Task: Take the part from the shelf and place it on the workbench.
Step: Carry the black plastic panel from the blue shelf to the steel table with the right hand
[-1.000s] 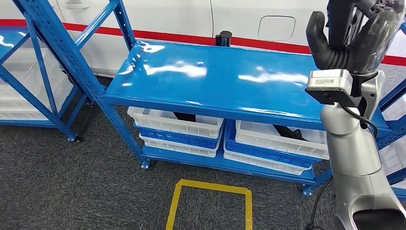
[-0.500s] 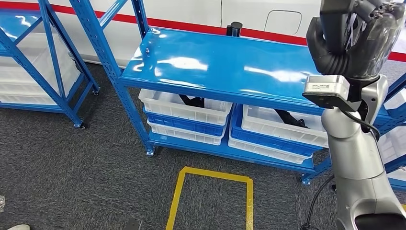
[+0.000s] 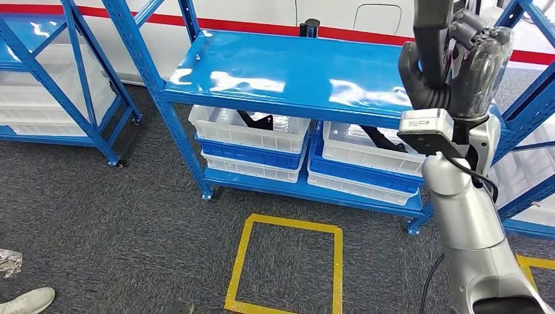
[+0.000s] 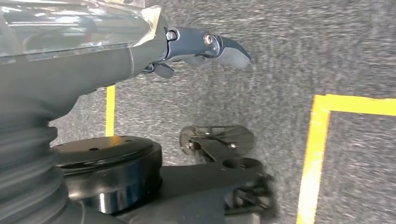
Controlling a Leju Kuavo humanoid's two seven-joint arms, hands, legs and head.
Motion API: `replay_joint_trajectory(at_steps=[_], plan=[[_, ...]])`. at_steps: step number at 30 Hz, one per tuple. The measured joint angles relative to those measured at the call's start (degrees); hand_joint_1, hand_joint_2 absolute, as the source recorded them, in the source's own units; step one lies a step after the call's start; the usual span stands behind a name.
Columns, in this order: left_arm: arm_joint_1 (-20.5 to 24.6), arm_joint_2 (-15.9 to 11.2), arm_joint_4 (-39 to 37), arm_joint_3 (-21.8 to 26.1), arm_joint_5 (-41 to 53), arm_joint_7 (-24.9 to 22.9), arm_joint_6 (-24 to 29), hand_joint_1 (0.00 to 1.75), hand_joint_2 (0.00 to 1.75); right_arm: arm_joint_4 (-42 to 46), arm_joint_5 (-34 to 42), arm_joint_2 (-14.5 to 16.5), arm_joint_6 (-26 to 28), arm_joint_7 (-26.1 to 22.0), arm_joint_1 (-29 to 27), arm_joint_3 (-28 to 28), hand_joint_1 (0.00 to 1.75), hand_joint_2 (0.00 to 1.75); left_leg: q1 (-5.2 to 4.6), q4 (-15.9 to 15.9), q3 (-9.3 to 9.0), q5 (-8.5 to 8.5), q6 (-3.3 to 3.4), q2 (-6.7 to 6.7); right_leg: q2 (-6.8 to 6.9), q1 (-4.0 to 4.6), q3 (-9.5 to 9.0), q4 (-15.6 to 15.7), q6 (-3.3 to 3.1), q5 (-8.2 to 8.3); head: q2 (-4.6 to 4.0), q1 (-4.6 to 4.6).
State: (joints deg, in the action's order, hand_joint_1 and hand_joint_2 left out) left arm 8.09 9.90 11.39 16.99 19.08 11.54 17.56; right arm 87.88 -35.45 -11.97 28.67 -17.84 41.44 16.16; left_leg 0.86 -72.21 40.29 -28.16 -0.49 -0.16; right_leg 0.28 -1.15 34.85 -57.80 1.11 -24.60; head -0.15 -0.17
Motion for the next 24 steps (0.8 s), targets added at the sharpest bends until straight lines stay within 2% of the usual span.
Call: replay_joint_trajectory(at_steps=[1,2,3,4,5,6,7,8,10,11,12,13,14,15,16,17,18,19,20,21,22,23,24], plan=[[0.0,0.0,0.0,0.1,0.0,0.0,0.0,0.0,1.75,-0.3,0.4,0.1,0.0,-0.3,-0.3,0.0,1.75,1.75,0.11,3.4,-2.94,0.61,0.05,-0.02,-0.02,-0.01,0.7,-0.2,0.28,0.42,0.0,0.02],[0.0,0.0,0.1,0.1,0.0,0.1,0.1,0.0,1.75,-0.6,0.6,0.2,0.0,-0.5,-0.5,-0.2,1.75,1.75,0.1,7.3,-5.87,0.44,0.17,-0.09,-0.02,0.07,1.29,-0.5,0.62,0.79,0.0,-0.02],[0.0,0.0,0.1,0.2,0.0,0.1,0.1,0.0,1.75,-0.9,0.9,0.3,0.0,-0.9,-0.7,-0.3,1.75,1.75,0.0,10.3,-7.98,-0.13,0.38,-0.17,0.01,0.16,1.69,-0.6,1.04,1.22,0.0,-0.08],[0.0,0.0,0.2,0.3,0.0,0.2,0.2,0.0,1.75,-1.4,1.1,0.4,0.2,-1.3,-1.0,-0.5,1.75,1.75,-0.23,12.2,-9.14,-0.77,0.68,-0.25,0.08,0.18,1.95,-0.6,1.49,1.66,0.0,-0.14],[0.0,0.0,0.2,0.3,0.0,0.3,0.2,0.0,1.75,-1.8,1.3,0.6,0.3,-1.6,-1.5,-0.6,1.75,1.75,-0.5,13.2,-9.41,-0.86,1.14,-0.31,0.15,0.19,2.12,-0.5,2.0,2.16,0.0,-0.21],[-0.1,0.0,0.2,0.3,-0.1,0.3,0.2,0.0,1.75,-2.1,1.4,0.7,0.3,-1.8,-2.1,-0.7,1.75,1.75,-0.61,13.4,-9.11,-0.39,1.73,-0.26,0.22,0.21,2.31,-0.3,2.46,2.63,0.0,-0.24],[-0.1,0.0,0.2,0.4,-0.1,0.3,0.2,0.0,1.75,-2.4,1.5,0.8,0.4,-1.9,-2.6,-0.7,1.75,1.75,-0.67,13.7,-8.72,0.28,2.31,-0.16,0.21,0.12,2.73,-0.5,2.66,2.42,0.0,-0.23],[-0.2,0.0,0.2,0.4,-0.1,0.3,0.2,0.0,1.75,-2.7,1.5,0.8,0.4,-1.9,-3.0,-0.8,1.75,1.75,-0.65,13.9,-8.16,1.05,2.93,-0.02,0.18,0.1,3.46,-1.6,2.56,1.23,0.0,-0.37],[-0.2,0.0,0.2,0.5,-0.1,0.3,0.3,0.0,1.75,-3.2,1.6,0.8,0.4,-1.9,-3.4,-1.0,1.75,1.75,-0.66,14.2,-6.68,2.53,3.71,0.22,0.05,-0.05,5.54,-7.2,1.81,-3.35,0.0,-0.71],[-0.2,0.0,0.2,0.6,-0.1,0.3,0.3,0.0,1.75,-3.5,1.6,0.8,0.4,-1.9,-3.5,-1.1,1.75,1.75,-0.7,14.2,-5.83,3.18,3.92,0.29,0.01,-0.04,6.52,-11.1,1.62,-5.67,0.0,-0.91],[-0.2,0.0,0.2,0.6,-0.1,0.3,0.3,0.0,1.75,-3.7,1.6,0.9,0.4,-2.0,-3.8,-1.1,1.75,1.75,-0.75,14.2,-4.98,3.85,3.95,0.34,-0.03,-0.06,7.03,-14.5,1.81,-7.01,0.0,-0.97],[-0.2,0.0,0.2,0.6,-0.1,0.3,0.3,0.0,1.75,-4.0,1.6,0.9,0.5,-2.1,-4.1,-1.2,1.75,1.75,-0.77,14.2,-4.09,4.55,3.92,0.38,-0.04,-0.08,6.92,-16.6,2.29,-7.34,0.0,-1.01],[-0.2,0.0,0.2,0.7,-0.1,0.3,0.3,0.0,1.75,-4.3,1.6,1.0,0.5,-2.3,-4.3,-1.4,1.75,1.75,-0.75,14.1,-3.16,5.26,3.81,0.41,-0.05,-0.11,5.84,-16.8,2.98,-6.64,0.0,-1.06],[-0.2,0.0,0.2,0.7,-0.1,0.3,0.3,0.0,1.75,-4.5,1.4,1.0,0.5,-2.6,-4.5,-1.6,1.75,1.75,-0.7,14.1,-2.27,5.95,3.66,0.42,-0.04,-0.16,3.87,-15.0,3.66,-5.48,0.0,-1.09],[-0.2,0.0,0.2,0.8,-0.1,0.2,0.3,0.0,1.75,-4.8,1.1,1.1,0.6,-2.8,-4.6,-1.8,1.75,1.75,-0.65,14.1,-1.48,6.61,3.44,0.42,-0.03,-0.23,1.07,-11.4,4.13,-4.48,0.0,-1.13],[-0.2,0.0,0.2,0.8,-0.1,0.2,0.4,0.0,1.75,-4.9,0.7,1.3,0.7,-2.9,-4.6,-1.9,1.75,1.75,-0.68,14.0,-0.78,7.24,3.14,0.4,-0.04,-0.15,-2.2,-6.9,4.2,-4.38,0.0,-1.16],[-0.2,0.0,0.2,0.9,-0.1,0.2,0.4,0.0,1.75,-5.1,0.2,1.4,0.8,-2.9,-4.6,-2.1,1.75,1.75,-0.73,14.1,-0.37,7.9,2.84,0.4,-0.11,0.06,-4.7,-3.3,3.86,-4.72,0.0,-1.14],[-0.3,0.0,0.2,0.9,-0.1,0.2,0.4,0.0,1.75,-5.4,-0.3,1.5,1.0,-2.9,-4.6,-2.2,1.75,1.75,-0.79,14.2,-0.16,8.54,2.54,0.4,-0.22,0.27,-6.34,-0.6,3.48,-5.18,0.0,-1.16],[-0.3,0.0,0.2,0.9,-0.1,0.2,0.5,0.0,1.75,-5.7,-0.6,1.5,1.1,-2.9,-4.6,-2.3,1.75,1.75,-0.86,14.5,-0.05,9.21,2.26,0.38,-0.33,0.55,-6.97,0.7,3.1,-5.54,0.0,-1.15],[-0.4,0.0,0.2,1.0,-0.1,0.2,0.5,0.0,1.75,-6.1,-0.8,1.6,1.1,-2.9,-4.6,-2.4,1.75,1.75,-0.9,14.8,-0.04,9.85,1.99,0.33,-0.41,0.57,-6.59,0.8,2.75,-5.19,0.0,-1.14],[-0.4,-0.1,0.2,1.0,-0.1,0.2,0.5,0.0,1.75,-6.5,-0.9,1.7,1.2,-2.9,-4.6,-2.4,1.75,1.75,-0.89,14.7,0.23,9.76,1.68,0.26,-0.38,0.27,-6.27,0.9,2.45,-4.72,0.0,-1.16],[-0.5,-0.1,0.2,1.0,-0.1,0.2,0.5,0.0,1.75,-6.8,-1.0,1.8,1.3,-2.8,-4.5,-2.5,1.75,1.75,-0.85,14.0,0.7,8.72,1.35,0.17,-0.31,-0.01,-5.89,0.9,1.85,-4.23,0.0,-1.08],[-0.6,-0.1,0.2,1.1,-0.1,0.2,0.5,0.0,1.75,-7.0,-1.0,1.9,1.3,-2.8,-4.5,-2.5,1.75,1.75,-0.79,12.0,1.46,6.68,1.02,0.09,-0.22,-0.32,-5.43,0.9,1.17,-3.68,0.0,-1.0]])
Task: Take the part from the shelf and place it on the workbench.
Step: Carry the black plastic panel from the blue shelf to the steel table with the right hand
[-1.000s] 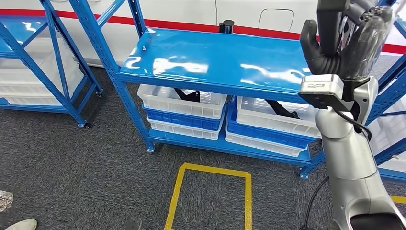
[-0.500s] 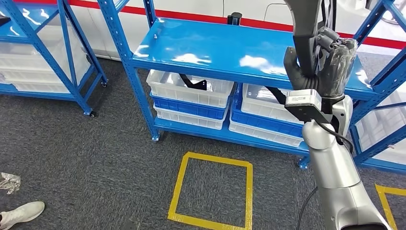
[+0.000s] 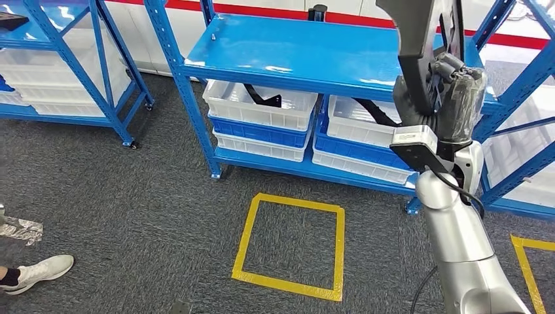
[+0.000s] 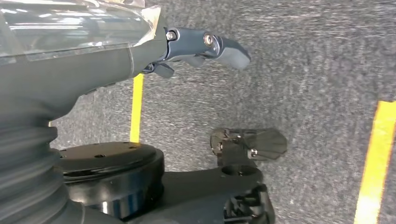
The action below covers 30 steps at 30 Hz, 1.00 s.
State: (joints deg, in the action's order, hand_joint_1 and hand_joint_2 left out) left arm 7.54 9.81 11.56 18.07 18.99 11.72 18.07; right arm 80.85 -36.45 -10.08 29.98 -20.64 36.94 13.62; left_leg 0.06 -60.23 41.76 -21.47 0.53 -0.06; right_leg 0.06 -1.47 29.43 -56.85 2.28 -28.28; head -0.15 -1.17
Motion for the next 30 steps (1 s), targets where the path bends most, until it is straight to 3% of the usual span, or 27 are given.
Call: replay_joint_trajectory(at_steps=[2,4,5,6,8,10,13,14,16,18,19,20,21,23,24,26,28,29,30], plan=[[-0.1,0.0,0.0,0.0,0.0,0.0,0.0,0.0,1.75,-0.4,0.0,0.1,0.0,0.0,0.0,0.0,1.75,1.75,0.17,-7.6,2.22,-5.61,-0.5,-0.07,0.15,-0.08,1.04,-0.2,-0.99,0.97,0.0,0.16],[-0.1,0.0,0.0,0.0,0.0,0.0,0.0,0.0,1.75,-0.7,0.0,0.3,0.1,0.0,0.0,0.0,1.75,1.75,0.29,-14.4,3.43,-8.61,-0.77,-0.08,0.23,0.06,2.26,-0.4,-1.15,1.82,0.0,0.19],[-0.1,0.0,0.0,0.0,0.0,0.0,0.0,0.0,1.75,-0.9,-0.1,0.4,0.1,0.0,0.0,0.0,1.75,1.75,0.38,-15.1,2.67,-8.55,-0.8,-0.08,0.24,0.1,2.87,-0.6,-1.08,2.18,0.0,0.21],[-0.1,0.0,0.0,0.0,0.0,0.0,0.0,0.0,1.75,-1.0,-0.1,0.5,0.1,0.0,0.0,0.0,1.75,1.75,0.47,-13.3,0.75,-7.63,-0.75,-0.07,0.23,0.11,3.42,-0.8,-0.94,2.47,0.0,0.21],[-0.1,0.0,0.0,0.0,0.0,0.0,0.0,0.0,1.75,-1.1,-0.1,0.5,0.1,0.0,0.0,-0.1,1.75,1.75,0.59,-5.8,-5.05,-5.91,-0.45,-0.18,0.21,0.13,4.34,-1.3,-0.6,2.86,0.0,0.22],[0.0,0.0,0.0,0.0,0.0,0.0,0.0,0.0,1.75,-1.2,-0.1,0.5,0.2,0.0,0.3,-0.2,1.75,1.75,0.36,-0.2,-8.61,-5.76,0.03,-0.43,0.22,0.3,5.04,-1.7,0.13,3.35,0.0,0.16],[0.0,0.0,0.0,0.0,0.2,0.0,-0.1,0.0,1.75,-1.5,-0.4,0.6,0.8,0.0,0.3,-0.4,1.75,1.75,-0.05,1.2,-8.44,-5.18,1.23,-0.4,0.25,0.24,5.74,-1.8,1.62,4.2,0.0,0.14],[0.1,0.0,0.0,0.0,0.3,0.0,-0.1,0.0,1.75,-1.7,-0.6,0.6,1.1,0.0,0.2,-0.6,1.75,1.75,-0.04,1.4,-8.05,-4.6,1.75,-0.3,0.23,0.2,6.23,-2.2,1.77,3.69,0.0,0.11],[0.3,0.0,0.0,0.0,0.5,-0.1,-0.2,0.0,1.75,-2.0,-0.7,0.5,1.6,-0.1,-0.1,-0.9,1.75,1.75,0.11,1.7,-6.83,-3.25,2.71,-0.09,0.17,0.25,8.04,-5.9,1.24,0.27,0.0,-0.15],[0.3,0.0,0.0,0.0,0.6,-0.2,-0.3,0.0,1.75,-2.2,-0.6,0.4,2.0,-0.2,-0.6,-1.1,1.75,1.75,0.02,1.7,-5.15,-1.92,3.08,0.01,0.1,0.31,10.18,-13.1,0.63,-4.31,0.0,-0.47],[0.3,0.0,0.0,0.0,0.6,-0.3,-0.3,0.0,1.75,-2.3,-0.6,0.5,2.1,-0.2,-0.9,-1.1,1.75,1.75,-0.02,1.7,-4.23,-1.2,3.05,0.08,0.08,0.33,10.65,-16.3,0.76,-5.54,0.0,-0.54],[0.3,0.0,0.0,0.0,0.6,-0.3,-0.3,0.0,1.75,-2.4,-0.6,0.5,2.1,-0.3,-1.2,-1.1,1.75,1.75,-0.03,1.7,-3.26,-0.44,3.0,0.15,0.08,0.33,10.36,-17.9,1.21,-5.66,0.0,-0.56],[0.3,0.0,0.0,0.0,0.6,-0.3,-0.4,0.0,1.75,-2.5,-0.6,0.6,2.1,-0.3,-1.4,-1.1,1.75,1.75,-0.01,1.7,-2.29,0.34,2.9,0.21,0.08,0.3,9.09,-17.5,1.86,-4.76,0.0,-0.61],[0.3,0.0,0.0,0.0,0.5,-0.3,-0.4,0.0,1.75,-2.6,-0.8,0.7,2.2,-0.3,-1.6,-1.1,1.75,1.75,0.06,1.6,-0.46,1.95,2.48,0.25,0.09,0.25,3.9,-11.5,2.78,-2.74,0.0,-0.7],[0.3,0.1,0.0,0.0,0.4,-0.3,-0.5,0.0,1.75,-2.6,-0.9,0.9,2.2,-0.3,-1.5,-1.1,1.75,1.75,0.04,1.6,0.23,2.73,2.15,0.24,0.05,0.44,0.81,-7.0,2.59,-2.85,0.01,-0.77],[0.3,0.0,0.1,0.0,0.3,-0.3,-0.4,0.0,1.75,-2.6,-1.2,1.3,2.2,-0.2,-1.5,-1.1,1.75,1.75,-0.02,1.9,0.71,4.25,1.46,0.21,-0.15,0.95,-2.45,-1.6,1.51,-3.8,0.01,-0.76],[0.3,0.0,0.1,0.0,0.3,-0.2,-0.3,0.0,1.75,-2.7,-1.5,1.6,2.2,-0.1,-1.5,-1.2,1.75,1.75,0.04,2.7,0.66,5.65,0.8,0.11,-0.31,1.09,-2.05,-1.1,0.4,-3.25,0.0,-0.77],[0.2,0.0,0.1,0.0,0.3,-0.2,-0.3,0.0,1.75,-2.7,-1.7,1.7,2.1,-0.1,-1.4,-1.2,1.75,1.75,0.16,2.6,0.91,5.28,0.48,0.03,-0.27,0.86,-1.61,-1.1,-0.15,-2.64,0.0,-0.83],[0.2,0.0,0.0,0.0,0.3,-0.2,-0.3,0.0,1.75,-2.8,-1.8,1.9,2.0,-0.1,-1.4,-1.2,1.75,1.75,0.28,1.7,1.39,3.65,0.16,-0.04,-0.15,0.62,-1.09,-1.1,-0.82,-1.88,0.0,-0.76]])
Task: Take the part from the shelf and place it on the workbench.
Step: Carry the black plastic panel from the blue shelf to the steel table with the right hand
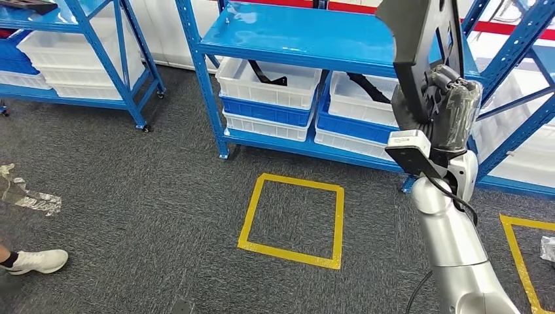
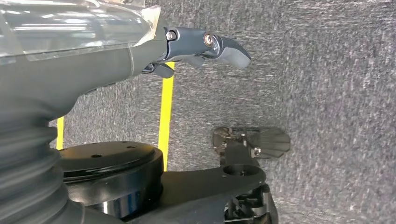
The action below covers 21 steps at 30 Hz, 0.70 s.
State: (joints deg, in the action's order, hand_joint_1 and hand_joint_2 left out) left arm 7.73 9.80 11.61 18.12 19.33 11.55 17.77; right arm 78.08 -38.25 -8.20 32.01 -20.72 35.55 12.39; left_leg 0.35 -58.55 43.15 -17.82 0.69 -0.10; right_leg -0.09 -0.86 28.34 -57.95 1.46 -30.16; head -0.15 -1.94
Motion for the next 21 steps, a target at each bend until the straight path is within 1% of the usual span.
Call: replay_joint_trajectory(at_steps=[1,2,3,4,5,6,7,8,9,10,11,12,13,14,15,16,17,18,19,20,21], plan=[[0.0,0.0,0.0,0.0,0.0,0.0,0.0,0.0,1.75,0.0,-0.1,0.2,-0.1,0.0,0.0,0.0,1.75,1.75,0.13,-2.2,0.76,-2.88,-0.32,-0.07,0.12,-0.26,0.68,0.0,-0.57,0.86,0.0,0.09],[-0.1,0.0,0.0,0.0,0.1,0.0,0.0,0.0,1.75,0.0,-0.2,0.3,-0.1,0.1,0.1,-0.1,1.75,1.75,0.22,-5.5,1.62,-6.44,-0.61,-0.08,0.2,-0.28,1.46,0.0,-0.96,1.71,0.0,0.19],[-0.1,0.0,0.0,0.0,0.1,0.0,0.0,0.0,1.75,0.0,-0.2,0.4,-0.2,0.1,0.1,-0.1,1.75,1.75,0.27,-9.7,2.43,-9.49,-0.88,-0.08,0.22,-0.25,2.39,0.0,-1.2,2.6,0.0,0.28],[-0.1,-0.1,0.0,0.0,0.1,0.0,0.0,0.0,1.75,0.0,-0.2,0.5,-0.2,0.1,0.1,-0.1,1.75,1.75,0.3,-13.5,2.96,-11.31,-1.1,-0.08,0.22,-0.23,3.37,-0.1,-1.19,3.41,0.0,0.34],[-0.1,-0.1,0.0,0.0,0.1,0.0,0.0,0.0,1.75,-0.1,-0.2,0.6,-0.2,0.1,0.1,-0.1,1.75,1.75,0.36,-16.2,2.77,-11.44,-1.24,-0.08,0.22,-0.21,4.44,-0.1,-1.07,4.25,0.0,0.36],[-0.1,-0.1,0.0,0.0,0.1,0.0,0.0,0.0,1.75,-0.1,-0.2,0.6,-0.2,0.1,0.0,-0.1,1.75,1.75,0.44,-17.3,1.76,-10.54,-1.3,-0.07,0.22,-0.21,5.52,-0.2,-0.9,5.07,0.0,0.38],[-0.1,-0.1,0.0,0.0,0.1,0.1,0.0,0.0,1.75,-0.1,-0.2,0.6,-0.2,0.1,0.1,-0.2,1.75,1.75,0.53,-16.1,-0.34,-9.2,-1.28,-0.07,0.21,-0.21,6.46,-0.2,-0.68,5.81,0.0,0.39],[0.0,-0.1,0.0,0.0,0.1,0.1,0.0,0.0,1.75,-0.1,-0.2,0.7,-0.2,0.1,0.1,-0.2,1.75,1.75,0.64,-13.2,-3.54,-8.41,-1.2,-0.13,0.2,-0.21,7.28,-0.2,-0.38,6.53,0.0,0.42],[0.0,-0.1,0.0,0.0,0.1,0.2,0.0,0.0,1.75,-0.1,-0.2,0.7,-0.2,0.1,0.3,-0.2,1.75,1.75,0.65,-8.9,-7.23,-8.92,-1.06,-0.24,0.19,-0.13,7.89,-0.3,-0.03,7.07,0.0,0.41],[0.1,-0.1,0.1,0.0,0.1,0.2,0.0,0.0,1.75,-0.1,-0.2,0.7,-0.3,0.1,0.5,-0.3,1.75,1.75,0.57,-4.9,-10.36,-9.95,-0.8,-0.38,0.22,-0.06,8.3,-0.4,0.36,7.6,0.0,0.35],[0.2,-0.1,0.1,0.0,0.1,0.2,0.0,0.0,1.75,-0.1,-0.2,0.7,-0.3,0.1,0.8,-0.4,1.75,1.75,0.37,-2.0,-12.41,-11.01,-0.46,-0.52,0.28,-0.02,8.54,-0.4,0.78,8.13,0.0,0.28],[0.3,-0.1,0.1,0.0,0.1,0.3,0.0,0.0,1.75,-0.2,-0.2,0.7,-0.3,0.1,1.0,-0.5,1.75,1.75,0.06,-0.4,-13.23,-11.55,-0.01,-0.59,0.34,-0.06,8.76,-0.3,1.25,8.73,0.0,0.22],[0.3,-0.1,0.1,0.0,0.1,0.3,0.0,0.0,1.75,-0.2,-0.2,0.7,-0.3,0.1,1.0,-0.6,1.75,1.75,-0.11,0.0,-12.97,-11.18,0.57,-0.54,0.39,-0.08,8.95,-0.1,1.7,9.3,0.0,0.17],[0.2,-0.1,0.1,0.0,0.1,0.2,0.0,0.0,1.75,-0.3,-0.2,0.7,-0.3,0.1,1.0,-0.7,1.75,1.75,-0.22,0.2,-12.47,-10.49,1.11,-0.37,0.38,-0.23,9.32,-0.2,1.96,9.31,0.0,0.21],[0.2,-0.2,0.1,0.0,0.1,0.2,0.0,0.0,1.75,-0.4,-0.2,0.6,-0.4,0.1,1.0,-0.7,1.75,1.75,-0.24,0.3,-11.82,-9.7,1.7,-0.2,0.34,-0.28,9.95,-0.9,1.94,8.39,0.0,0.13],[0.2,-0.2,0.1,0.0,0.1,0.2,0.0,0.0,1.75,-0.5,-0.2,0.6,-0.4,0.1,0.9,-0.9,1.75,1.75,-0.18,0.5,-10.99,-8.81,2.17,-0.03,0.29,-0.27,10.91,-2.8,1.65,6.4,0.0,0.0],[0.2,-0.2,0.1,0.0,0.1,0.2,0.0,0.0,1.75,-0.6,-0.2,0.6,-0.4,0.1,1.0,-1.0,1.75,1.75,-0.2,0.5,-9.99,-7.96,2.49,0.1,0.25,-0.36,12.01,-5.8,1.21,3.65,0.0,-0.11],[0.2,-0.2,0.1,0.0,0.1,0.2,0.0,0.0,1.75,-0.7,-0.2,0.6,-0.4,0.1,1.0,-1.0,1.75,1.75,-0.23,0.5,-8.93,-7.14,2.69,0.15,0.22,-0.31,13.01,-9.5,0.92,1.02,0.0,-0.27],[0.2,-0.2,0.1,0.0,0.2,0.2,0.0,0.0,1.75,-0.8,-0.2,0.6,-0.4,0.1,1.0,-1.1,1.75,1.75,-0.27,0.5,-7.81,-6.25,2.73,0.22,0.21,-0.31,13.72,-13.3,1.0,-0.79,0.0,-0.3],[0.2,-0.2,0.1,0.0,0.2,0.2,0.0,0.0,1.75,-1.0,-0.2,0.5,-0.4,0.1,0.9,-1.1,1.75,1.75,-0.3,0.4,-6.67,-5.38,2.69,0.31,0.2,-0.3,13.78,-16.2,1.42,-1.34,0.0,-0.3],[0.2,-0.2,0.1,0.0,0.2,0.2,0.0,0.0,1.75,-1.1,-0.2,0.5,-0.5,0.1,0.9,-1.1,1.75,1.75,-0.32,0.4,-5.56,-4.52,2.6,0.4,0.2,-0.3,13.11,-17.5,2.08,-0.73,0.0,-0.32]])
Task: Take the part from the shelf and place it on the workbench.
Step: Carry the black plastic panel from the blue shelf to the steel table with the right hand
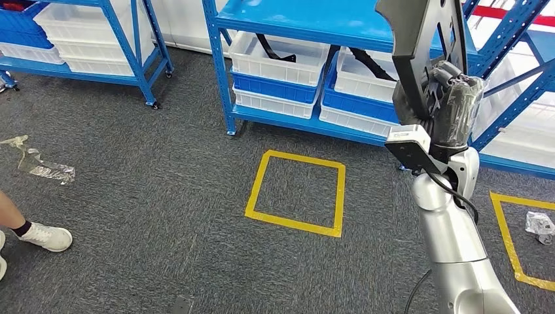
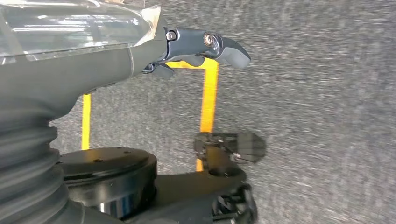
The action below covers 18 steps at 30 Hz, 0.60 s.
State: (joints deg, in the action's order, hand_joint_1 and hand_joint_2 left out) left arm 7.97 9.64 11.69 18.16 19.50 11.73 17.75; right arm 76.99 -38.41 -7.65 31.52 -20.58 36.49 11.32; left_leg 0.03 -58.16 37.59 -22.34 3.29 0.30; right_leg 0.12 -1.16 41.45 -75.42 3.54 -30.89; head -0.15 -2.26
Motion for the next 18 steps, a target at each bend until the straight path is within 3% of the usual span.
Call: replay_joint_trajectory(at_steps=[1,2,3,5,6,8,9,10,12,13,14,15,16,18], plan=[[0.0,0.0,0.0,0.0,0.0,0.0,0.0,0.0,1.75,-0.1,0.0,0.0,-0.1,0.0,0.0,0.0,1.75,1.75,0.02,0.0,1.15,0.84,-0.15,0.08,0.0,-0.01,-1.64,0.6,0.72,1.27,0.0,-0.01],[0.0,0.0,0.0,0.0,0.0,0.0,0.0,0.0,1.75,-0.2,0.0,0.0,-0.2,0.0,0.0,0.0,1.75,1.75,0.04,-0.1,2.15,1.64,-0.35,0.13,0.01,-0.01,-4.22,3.1,1.17,2.42,0.0,-0.03],[0.0,0.0,0.0,0.0,0.0,0.1,0.0,0.0,1.75,-0.3,0.0,0.0,-0.2,0.0,0.1,0.0,1.75,1.75,0.01,-0.1,3.0,2.36,-0.64,0.14,0.04,0.06,-7.6,7.1,1.12,2.33,0.0,-0.04],[0.0,0.0,0.0,0.0,-0.2,0.4,-0.1,0.0,1.75,-0.4,0.0,0.2,-0.4,-0.1,0.3,0.0,1.75,1.75,-0.13,-0.1,3.8,3.64,-1.33,0.18,0.01,0.57,-13.2,15.3,-0.12,0.05,0.0,0.05],[0.0,0.0,0.0,0.1,-0.4,0.5,-0.2,0.0,1.75,-0.5,0.0,0.3,-0.6,-0.1,0.5,0.1,1.75,1.75,-0.19,0.1,3.84,4.23,-1.66,0.21,-0.02,0.87,-14.49,17.6,-0.88,-1.09,0.0,0.14],[0.0,0.0,0.0,0.2,-0.6,0.5,-0.4,0.0,1.75,-0.9,-0.1,0.4,-0.9,-0.2,0.7,0.1,1.75,1.75,-0.04,0.5,3.76,5.11,-2.32,0.25,-0.04,0.74,-14.33,18.3,-1.98,-0.78,0.0,0.32],[-0.1,0.0,0.0,0.2,-0.7,0.5,-0.4,0.0,1.75,-1.1,-0.1,0.5,-1.1,-0.2,0.8,0.1,1.75,1.75,0.13,0.1,4.05,4.44,-2.65,0.17,-0.01,0.52,-14.03,18.3,-2.52,-0.25,0.0,0.38],[-0.1,0.0,0.0,0.3,-0.8,0.5,-0.4,0.0,1.75,-1.4,-0.1,0.6,-1.2,-0.2,0.8,0.2,1.75,1.75,0.29,-1.2,4.66,2.72,-3.0,0.06,0.06,0.25,-13.74,18.3,-3.07,0.33,0.0,0.47],[-0.1,-0.1,0.0,0.4,-0.8,0.5,-0.4,0.0,1.75,-1.7,-0.2,0.8,-1.3,-0.2,0.9,0.2,1.75,1.75,0.51,-7.6,6.95,-2.88,-3.65,-0.25,0.17,0.11,-12.84,18.3,-3.71,1.47,0.0,0.62],[-0.1,-0.1,0.0,0.4,-0.9,0.5,-0.4,0.0,1.75,-1.9,-0.2,0.9,-1.4,-0.2,0.9,0.2,1.75,1.75,0.57,-11.8,8.19,-5.09,-3.91,-0.35,0.18,0.11,-12.32,18.2,-3.78,1.98,0.0,0.68],[-0.1,-0.1,0.0,0.5,-0.9,0.5,-0.4,0.0,1.75,-2.0,-0.2,1.0,-1.4,-0.2,0.8,0.2,1.75,1.75,0.63,-15.1,8.93,-6.25,-4.11,-0.39,0.17,0.11,-11.73,18.2,-3.66,2.43,0.0,0.7],[-0.1,-0.1,0.0,0.6,-0.9,0.4,-0.4,0.0,1.75,-2.2,-0.2,1.0,-1.4,-0.2,0.8,0.2,1.75,1.75,0.7,-16.5,8.71,-6.27,-4.24,-0.4,0.16,0.09,-11.24,18.1,-3.49,2.77,0.0,0.72],[-0.1,-0.1,0.0,0.6,-0.9,0.3,-0.4,0.0,1.75,-2.4,-0.2,1.0,-1.4,-0.2,0.7,0.2,1.75,1.75,0.81,-15.6,7.3,-5.51,-4.31,-0.4,0.16,0.03,-10.86,18.1,-3.33,3.05,0.0,0.72],[-0.1,-0.2,0.0,0.8,-0.9,0.3,-0.4,0.0,1.75,-2.6,-0.2,1.0,-1.4,-0.2,0.7,0.2,1.75,1.75,1.1,-8.3,1.71,-3.74,-4.32,-0.42,0.17,-0.08,-10.39,17.8,-3.05,3.3,0.0,0.74]])
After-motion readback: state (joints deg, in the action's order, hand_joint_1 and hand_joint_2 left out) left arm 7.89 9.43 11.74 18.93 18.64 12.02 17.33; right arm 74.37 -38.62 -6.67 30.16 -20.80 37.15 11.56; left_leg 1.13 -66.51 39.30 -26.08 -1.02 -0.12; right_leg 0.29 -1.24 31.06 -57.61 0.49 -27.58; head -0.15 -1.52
